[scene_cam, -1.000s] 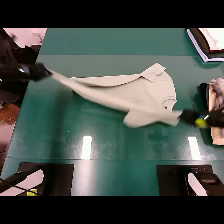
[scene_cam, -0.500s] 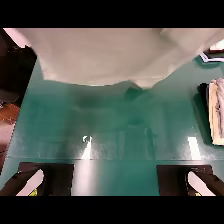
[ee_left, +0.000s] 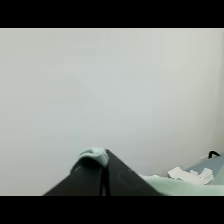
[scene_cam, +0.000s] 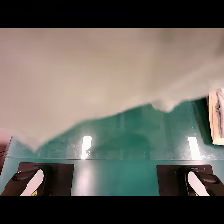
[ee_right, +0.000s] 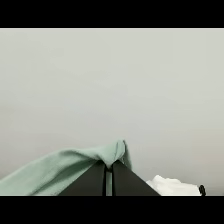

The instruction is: Fold the shirts.

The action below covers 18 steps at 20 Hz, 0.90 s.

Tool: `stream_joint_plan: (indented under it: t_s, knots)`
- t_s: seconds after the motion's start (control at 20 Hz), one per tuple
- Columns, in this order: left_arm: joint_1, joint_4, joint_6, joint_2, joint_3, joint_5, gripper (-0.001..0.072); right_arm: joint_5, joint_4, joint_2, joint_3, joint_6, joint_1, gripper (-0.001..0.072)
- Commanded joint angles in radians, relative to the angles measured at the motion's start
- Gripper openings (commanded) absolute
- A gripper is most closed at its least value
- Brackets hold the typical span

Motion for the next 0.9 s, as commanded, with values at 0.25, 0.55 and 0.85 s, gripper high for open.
stream_joint_plan:
  t_s: [0.25, 0.55, 0.85]
  knots:
    - [0.000, 0.249, -0.171, -0.087, -0.386, -0.247, 0.0031, 0.512, -0.002, -0.304, 0.121, -0.001, 0.000, 0.0014]
    - [-0.157, 0.409, -0.123, -0.442, -0.732, -0.212, 0.0031, 0.673, 0.007, -0.698, -0.092, 0.008, 0.000, 0.0014]
    - [-0.203, 0.427, -0.090, -0.801, -0.673, 0.109, 0.0032, 0.416, 0.006, -0.948, -0.153, 0.005, 0.000, 0.0014]
